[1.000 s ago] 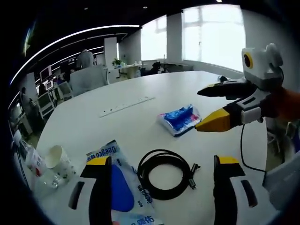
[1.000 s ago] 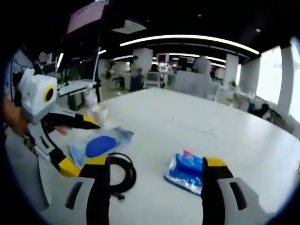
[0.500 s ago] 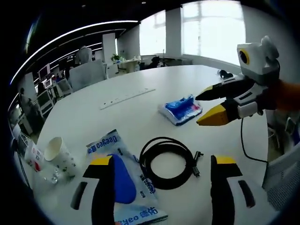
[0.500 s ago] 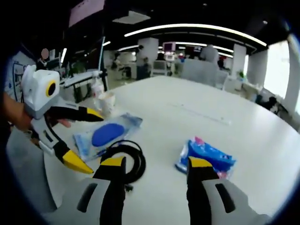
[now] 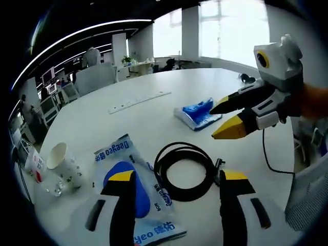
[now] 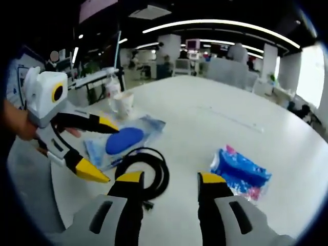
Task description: Arrange the tabletop items into an orderly group along one side of the table until the central work area is clear of visible clutter.
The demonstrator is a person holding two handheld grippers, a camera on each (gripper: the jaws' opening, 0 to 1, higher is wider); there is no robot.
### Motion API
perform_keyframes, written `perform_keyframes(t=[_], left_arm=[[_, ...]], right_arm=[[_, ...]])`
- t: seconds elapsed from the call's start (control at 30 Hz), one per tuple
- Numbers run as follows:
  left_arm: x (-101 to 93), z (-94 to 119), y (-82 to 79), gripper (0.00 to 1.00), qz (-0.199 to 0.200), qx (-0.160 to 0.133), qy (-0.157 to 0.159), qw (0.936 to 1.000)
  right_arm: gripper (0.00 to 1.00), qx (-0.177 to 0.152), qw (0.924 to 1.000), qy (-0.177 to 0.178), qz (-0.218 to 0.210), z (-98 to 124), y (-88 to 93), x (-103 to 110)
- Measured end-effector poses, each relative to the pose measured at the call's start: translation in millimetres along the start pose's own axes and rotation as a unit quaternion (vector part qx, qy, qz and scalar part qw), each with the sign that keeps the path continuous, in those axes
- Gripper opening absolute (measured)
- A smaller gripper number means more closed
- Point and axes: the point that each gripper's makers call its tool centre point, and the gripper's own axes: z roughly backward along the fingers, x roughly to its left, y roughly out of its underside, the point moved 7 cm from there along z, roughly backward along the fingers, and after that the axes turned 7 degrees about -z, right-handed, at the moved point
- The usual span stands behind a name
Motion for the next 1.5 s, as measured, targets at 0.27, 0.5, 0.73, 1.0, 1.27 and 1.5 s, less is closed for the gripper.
perform_keyframes(t=[0.27, 0.5, 0.73, 1.0, 1.27, 1.5], left_arm=[[1.8, -2.5, 4.0, 0.55, 0.002, 0.008, 0.003, 1.0000], [0.8, -3.9, 9.6, 0.49, 0.004, 0.016, 0.009, 0.9998], [0.4, -6.7, 14.3, 0.44, 0.006, 0.023, 0.014, 0.9996], [1.8, -17.1, 15.5, 0.41, -0.003, 0.035, 0.020, 0.9992], [1.8, -26.2, 14.8, 0.40, 0.002, 0.040, 0.019, 0.9990], [3.4, -30.8, 23.9, 0.35, 0.003, 0.065, 0.012, 0.9978]], right_arm=[[0.29, 0.029, 0.9994, -0.018, 0.000, -10.7, 13.5, 7.8], [0.23, 0.043, 0.9987, -0.025, -0.004, -18.2, 21.1, 10.8], [0.18, 0.050, 0.9982, -0.029, -0.014, -23.1, 26.0, 10.3], [0.15, 0.059, 0.9975, -0.032, -0.020, -29.4, 30.4, 8.7], [0.15, 0.059, 0.9971, -0.036, -0.030, -34.9, 31.2, 9.3], [0.16, 0.064, 0.9965, -0.038, -0.037, -40.4, 35.3, 10.0]])
